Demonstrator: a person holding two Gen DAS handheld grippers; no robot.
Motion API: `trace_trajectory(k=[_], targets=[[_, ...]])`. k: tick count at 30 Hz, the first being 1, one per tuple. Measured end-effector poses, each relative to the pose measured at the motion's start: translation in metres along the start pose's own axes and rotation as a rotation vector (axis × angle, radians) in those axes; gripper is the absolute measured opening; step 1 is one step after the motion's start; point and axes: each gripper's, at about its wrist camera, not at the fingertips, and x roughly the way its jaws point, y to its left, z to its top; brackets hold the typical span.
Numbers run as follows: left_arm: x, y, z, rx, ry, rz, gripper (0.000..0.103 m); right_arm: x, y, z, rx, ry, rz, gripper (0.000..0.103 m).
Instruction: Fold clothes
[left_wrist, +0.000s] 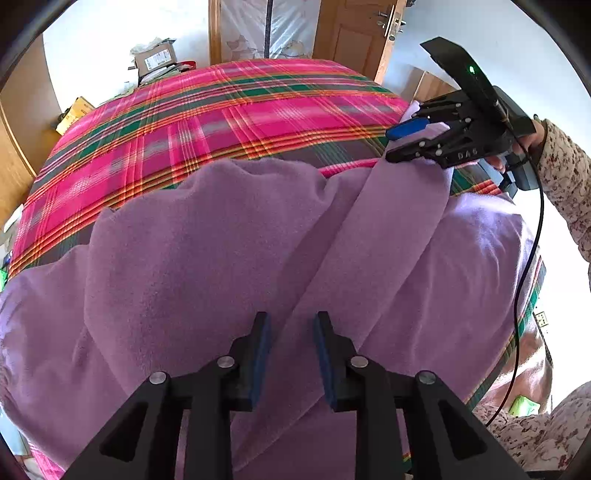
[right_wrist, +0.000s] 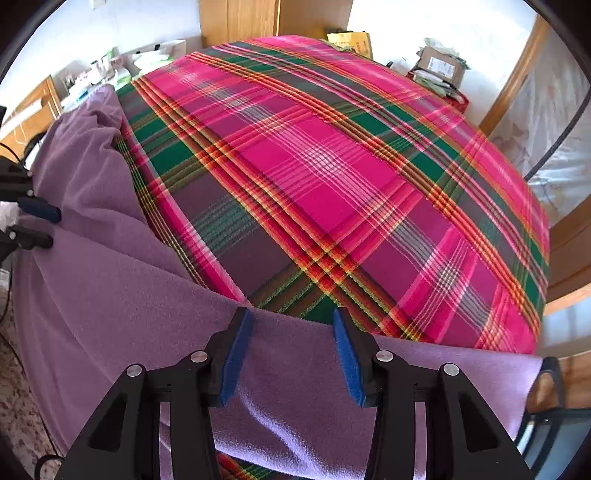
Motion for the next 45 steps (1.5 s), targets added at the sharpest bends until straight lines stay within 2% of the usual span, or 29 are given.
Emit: trace_trajectory(k=[2,7,14,16,18,21,25,29,37,40,41,42,43,45], targets=[[0.001,0.001,-0.001,-0.002,-0.001,-0.005,0.026,0.001,-0.004,-0.001,0.023,0.001,0.02,0.048],[0.0,0.005,-0.001,-0.015,-0.009,-0.021,0.027,0.0,-0.006,-0.003,0.072,-0.006,0.013,0.048],[-0.005,0.007,-0.006,0.019,-0.047,-0.011,0.027,-0.001,-0.002,-0.008,0.122,-0.033,-0.01,0.044],[-0.004,0.005,-0.007,0.03,-0.057,-0.008,0.027,-0.002,0.001,-0.01,0.137,-0.041,-0.019,0.039],[-0.004,0.007,-0.006,0.02,-0.065,-0.017,0.025,-0.003,0.007,-0.012,0.141,-0.051,-0.022,0.027],[-0.006,0.011,-0.005,0.007,-0.071,-0.042,0.011,-0.004,0.016,-0.014,0.148,-0.066,-0.024,0.016],[-0.008,0.009,-0.008,0.018,-0.073,-0.043,0.005,-0.003,0.017,-0.015,0.168,-0.074,-0.01,0.01],[-0.006,0.006,-0.008,0.01,-0.079,-0.047,0.004,-0.006,0.02,-0.016,0.166,-0.092,-0.006,0.001],[-0.015,0.006,-0.011,0.007,-0.101,-0.071,0.004,-0.02,0.032,-0.012,0.108,-0.102,-0.049,0.0],[-0.011,0.004,-0.011,0.004,-0.093,-0.064,0.004,-0.018,0.03,-0.007,0.063,-0.065,-0.121,0.004],[-0.01,0.004,-0.011,0.002,-0.094,-0.065,0.004,-0.017,0.029,-0.005,0.054,-0.05,-0.127,0.012],[-0.01,0.004,-0.011,-0.001,-0.095,-0.066,0.004,-0.015,0.028,-0.003,0.042,-0.032,-0.126,0.026],[-0.01,0.005,-0.011,-0.003,-0.096,-0.067,0.004,-0.013,0.027,-0.002,0.029,-0.016,-0.121,0.031],[-0.01,0.006,-0.01,-0.007,-0.089,-0.069,0.004,-0.01,0.028,0.0,0.0,0.008,-0.106,0.032]])
